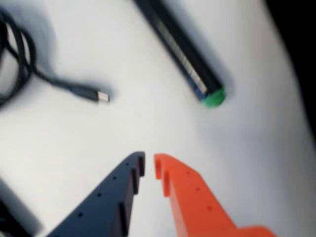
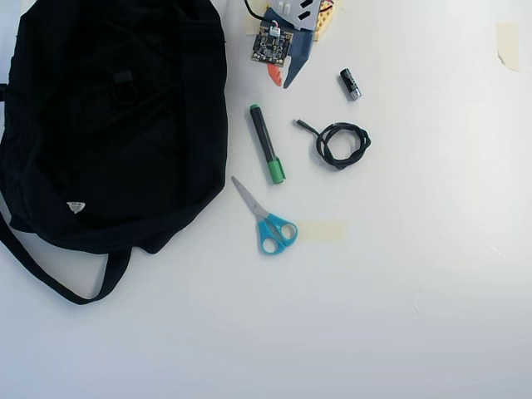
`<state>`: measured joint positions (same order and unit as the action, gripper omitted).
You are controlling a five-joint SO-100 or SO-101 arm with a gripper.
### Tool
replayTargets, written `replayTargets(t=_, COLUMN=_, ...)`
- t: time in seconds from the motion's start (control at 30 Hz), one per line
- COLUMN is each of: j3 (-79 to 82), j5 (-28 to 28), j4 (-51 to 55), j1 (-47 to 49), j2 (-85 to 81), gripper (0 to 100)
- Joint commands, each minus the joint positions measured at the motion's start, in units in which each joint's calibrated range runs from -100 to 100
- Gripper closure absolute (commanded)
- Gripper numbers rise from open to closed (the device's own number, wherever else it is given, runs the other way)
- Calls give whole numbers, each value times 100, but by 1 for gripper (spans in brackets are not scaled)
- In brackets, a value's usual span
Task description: Put the bike light into the black bag
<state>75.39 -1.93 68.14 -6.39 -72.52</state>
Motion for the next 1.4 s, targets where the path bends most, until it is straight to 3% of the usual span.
replayTargets(t=0.0, j3=1086, j5=30, j4=-35, j1=340, j2=-1296, gripper=98)
replayTargets(t=0.2, j3=2389, j5=-6, j4=-1, j1=482, j2=-2740, gripper=97)
replayTargets(t=0.4, j3=2389, j5=25, j4=456, j1=437, j2=-2707, gripper=98)
replayTargets(t=1.37, j3=2389, j5=9, j4=490, j1=490, j2=-2698, gripper=98)
